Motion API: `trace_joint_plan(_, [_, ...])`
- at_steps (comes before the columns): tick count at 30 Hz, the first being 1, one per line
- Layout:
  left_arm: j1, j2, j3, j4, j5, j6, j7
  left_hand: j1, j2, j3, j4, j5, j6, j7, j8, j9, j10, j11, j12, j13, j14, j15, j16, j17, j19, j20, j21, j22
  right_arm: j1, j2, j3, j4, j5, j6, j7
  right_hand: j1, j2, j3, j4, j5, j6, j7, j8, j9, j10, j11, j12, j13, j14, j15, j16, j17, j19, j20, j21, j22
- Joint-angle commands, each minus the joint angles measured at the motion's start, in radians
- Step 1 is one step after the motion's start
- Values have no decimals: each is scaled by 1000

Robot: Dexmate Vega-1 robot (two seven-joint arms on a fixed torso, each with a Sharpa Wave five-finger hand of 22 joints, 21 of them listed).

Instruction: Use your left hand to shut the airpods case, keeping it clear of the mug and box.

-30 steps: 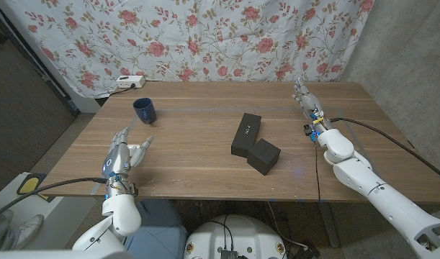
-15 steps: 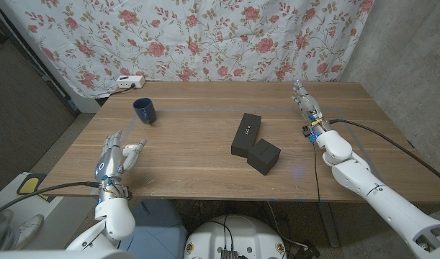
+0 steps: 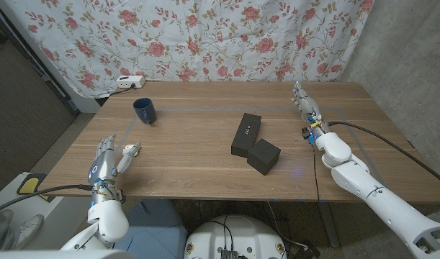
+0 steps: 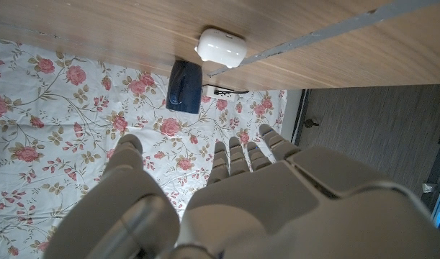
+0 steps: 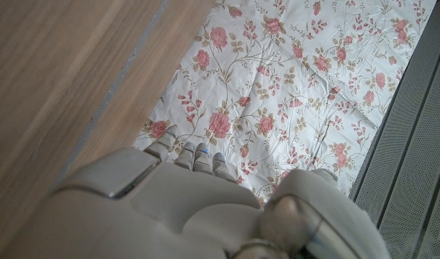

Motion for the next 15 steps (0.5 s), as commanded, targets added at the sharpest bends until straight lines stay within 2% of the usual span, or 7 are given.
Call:
trace_joint_plan(1, [10,1,-26,15,-20,16,-22,13,2,-1,5,-1,-17,1,-9,2,7,7,2,4,1,11,2,3,4,3,-1,3,-16,-3,-1,-15,-3,-8,-9,11,4,-1,-7,1,-3,2,4,3,1,3,1,1,-82,-4,-1,3,0,3,1,5])
trace_joint_plan(4, [6,-14,-29,28,-37,0,-16,15,4,0,6,-1,-24,5,-12,2,7,9,2,4,2,19,2,3,4,5,-1,3,-20,-2,-1,-19,-2,-10,-11,11,4,-1,-7,1,-2,2,4,3,2,3,1,1,-82,-5,-1,3,0,2,1,5])
trace_joint_plan(8, [6,-7,-25,30,-32,12,-18,20,9,2,6,0,-32,8,-14,2,7,19,2,4,0,28,1,3,5,5,-1,3,-20,-2,-3,-21,-3,-13,-11,12,4,-1,-7,1,-2,2,4,3,2,3,1,1,-82,-3,-1,3,0,2,1,5])
trace_joint_plan(10, [-1,-18,-20,54,-30,-19,7,21,9,2,6,0,-37,8,-16,2,8,20,2,4,0,29,1,3,6,5,0,3,-17,0,-4,-16,-5,-7,-8,12,4,-1,-8,0,-2,2,4,3,2,3,1,1,-82,-4,-1,3,0,2,1,5])
trace_joint_plan(11, [-4,-24,-18,65,-30,-37,22,24,10,3,6,-1,-62,12,-24,2,8,19,2,5,-1,30,1,3,7,5,0,3,-17,0,-5,-18,-6,-9,-10,12,4,0,-8,0,-2,2,4,3,2,3,1,1,-82,-4,0,3,0,2,1,5])
trace_joint_plan(12, [-2,-18,-21,47,-37,-1,-3,30,10,2,5,0,-109,7,-34,2,9,19,1,5,1,31,2,3,8,7,0,3,-16,0,-5,-17,-8,-8,-10,12,5,0,-8,0,-2,1,4,3,2,3,1,1,-82,-4,0,3,0,2,1,5])
trace_joint_plan(15, [-6,-17,-13,56,-34,-6,4,33,12,3,5,0,-110,9,-29,2,14,22,3,6,2,34,2,3,14,5,2,3,-14,2,-7,-19,-7,-12,-10,12,5,0,-8,0,-2,2,4,3,2,3,1,1,-82,-5,0,3,0,3,1,5])
